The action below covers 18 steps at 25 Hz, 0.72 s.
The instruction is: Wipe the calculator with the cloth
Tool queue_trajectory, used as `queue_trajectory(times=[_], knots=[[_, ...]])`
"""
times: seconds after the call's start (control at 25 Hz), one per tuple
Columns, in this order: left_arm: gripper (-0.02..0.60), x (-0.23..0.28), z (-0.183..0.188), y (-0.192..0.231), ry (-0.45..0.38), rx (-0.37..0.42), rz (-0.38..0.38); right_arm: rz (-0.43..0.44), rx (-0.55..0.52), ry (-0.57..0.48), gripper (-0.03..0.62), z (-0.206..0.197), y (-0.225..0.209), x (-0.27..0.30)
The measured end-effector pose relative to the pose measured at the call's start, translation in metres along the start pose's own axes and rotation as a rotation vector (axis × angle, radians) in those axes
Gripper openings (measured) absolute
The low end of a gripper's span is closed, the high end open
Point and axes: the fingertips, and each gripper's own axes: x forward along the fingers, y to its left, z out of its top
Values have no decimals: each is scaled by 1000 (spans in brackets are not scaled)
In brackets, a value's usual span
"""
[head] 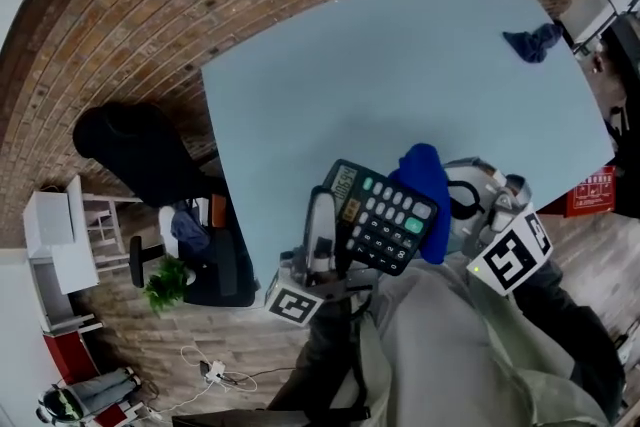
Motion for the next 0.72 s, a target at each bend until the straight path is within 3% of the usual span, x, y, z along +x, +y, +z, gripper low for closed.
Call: queue_trajectory(times=[0.16,0.4,0.52,0.64,0.72], knots=[[52,-2,-5,0,55,35,-9,-20,-29,-36,20,6,-3,6],[52,2,-27,5,121,-35,-12,-58,-238,-38,20,7,-18,31],[52,2,-28,25,103,-60,26,-22,-256,-26,20,-12,-7,32],[52,3,-31,62,143,-43,62,65,-117,27,20,-58,18,26],[52,1,-37,98,207,-23,98,126,118,54,20,-101,41,30]])
